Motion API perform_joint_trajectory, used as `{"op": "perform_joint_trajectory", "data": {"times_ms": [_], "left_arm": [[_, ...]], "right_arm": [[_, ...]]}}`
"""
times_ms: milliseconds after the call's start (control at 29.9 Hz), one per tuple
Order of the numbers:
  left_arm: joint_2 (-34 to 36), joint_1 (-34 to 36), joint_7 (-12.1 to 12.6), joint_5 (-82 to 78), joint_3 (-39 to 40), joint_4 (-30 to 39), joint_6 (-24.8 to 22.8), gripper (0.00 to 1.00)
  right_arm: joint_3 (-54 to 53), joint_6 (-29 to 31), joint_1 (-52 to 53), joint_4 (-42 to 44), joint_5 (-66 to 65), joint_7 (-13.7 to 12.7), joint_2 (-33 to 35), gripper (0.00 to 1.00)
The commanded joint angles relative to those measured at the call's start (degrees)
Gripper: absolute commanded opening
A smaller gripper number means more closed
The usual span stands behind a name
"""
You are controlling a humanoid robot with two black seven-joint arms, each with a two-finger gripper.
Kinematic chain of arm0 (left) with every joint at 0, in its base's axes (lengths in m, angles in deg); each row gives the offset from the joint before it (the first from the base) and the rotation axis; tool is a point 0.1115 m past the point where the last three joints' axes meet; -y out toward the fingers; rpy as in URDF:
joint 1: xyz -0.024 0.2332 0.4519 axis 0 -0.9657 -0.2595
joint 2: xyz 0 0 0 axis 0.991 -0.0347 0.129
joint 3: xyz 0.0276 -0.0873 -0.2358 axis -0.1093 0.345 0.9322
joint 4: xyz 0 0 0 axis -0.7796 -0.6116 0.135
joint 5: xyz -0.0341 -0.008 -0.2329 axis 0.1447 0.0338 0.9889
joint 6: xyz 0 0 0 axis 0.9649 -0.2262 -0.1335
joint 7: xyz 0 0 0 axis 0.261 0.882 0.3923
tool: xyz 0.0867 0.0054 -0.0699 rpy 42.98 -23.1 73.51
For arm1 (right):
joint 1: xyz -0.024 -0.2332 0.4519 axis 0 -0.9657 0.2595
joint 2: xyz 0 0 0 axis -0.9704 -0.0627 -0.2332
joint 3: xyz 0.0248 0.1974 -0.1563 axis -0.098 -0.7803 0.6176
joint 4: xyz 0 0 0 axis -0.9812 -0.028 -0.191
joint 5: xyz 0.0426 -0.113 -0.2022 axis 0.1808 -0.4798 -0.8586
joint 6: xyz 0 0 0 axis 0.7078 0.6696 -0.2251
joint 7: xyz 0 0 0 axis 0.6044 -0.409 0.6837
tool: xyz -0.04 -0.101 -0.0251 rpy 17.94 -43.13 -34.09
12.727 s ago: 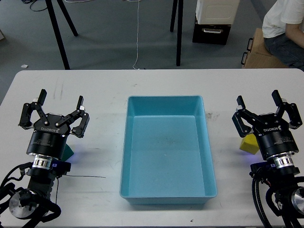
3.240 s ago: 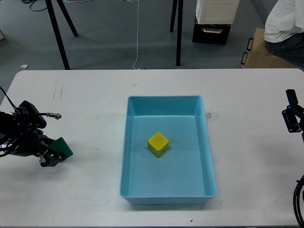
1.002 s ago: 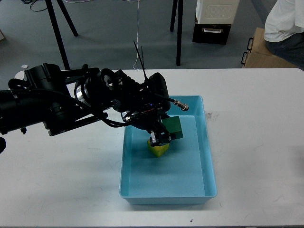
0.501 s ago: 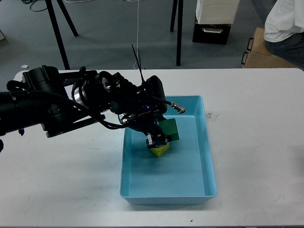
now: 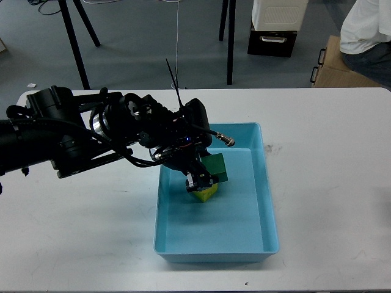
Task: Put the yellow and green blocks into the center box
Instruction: 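Lower the green cube onto the yellow cube and adjust its placement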
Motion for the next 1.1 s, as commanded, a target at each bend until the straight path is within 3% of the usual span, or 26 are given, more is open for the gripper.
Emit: {"op": "perform_joint_trajectory", "data": {"times_ms": [0,167,635,768,835,935,1069], "left_arm": [[0.44,0.15,-0.01,-0.31,-0.53,0.32,0.0,0.45],[0.52,0.15,-0.01,-0.31,-0.7,0.33,0.0,0.46],[0.87,-0.2,-0.01,-0.31,-0.53,0.33,0.0,0.72],[0.87,-0.29,-0.01,-0.23,-0.44,0.41,0.0,0.72],[0.96,-0.38,-0.01,-0.23,-0.44,1.11,0.0,0.65],[2.01,-0.38,-0.01,-0.31,-0.53,1.99,0.0,0.41],[3.16,-0.38,-0.01,-0.31,-0.53,3.58,0.0,0.31]], "right_arm": [[0.07,0.0,-0.01,-0.01,0.0,0.0,-0.06,0.99],[0.07,0.0,0.08,-0.01,0.0,0.0,-0.06,0.99],[0.07,0.0,0.17,-0.01,0.0,0.0,-0.06,0.99],[0.07,0.0,0.17,-0.01,0.0,0.0,-0.06,0.99],[0.07,0.0,0.17,-0.01,0.0,0.0,-0.06,0.99],[0.07,0.0,0.08,-0.01,0.0,0.0,-0.06,0.99],[0.07,0.0,0.08,-0.01,0.0,0.0,-0.06,0.99]]}}
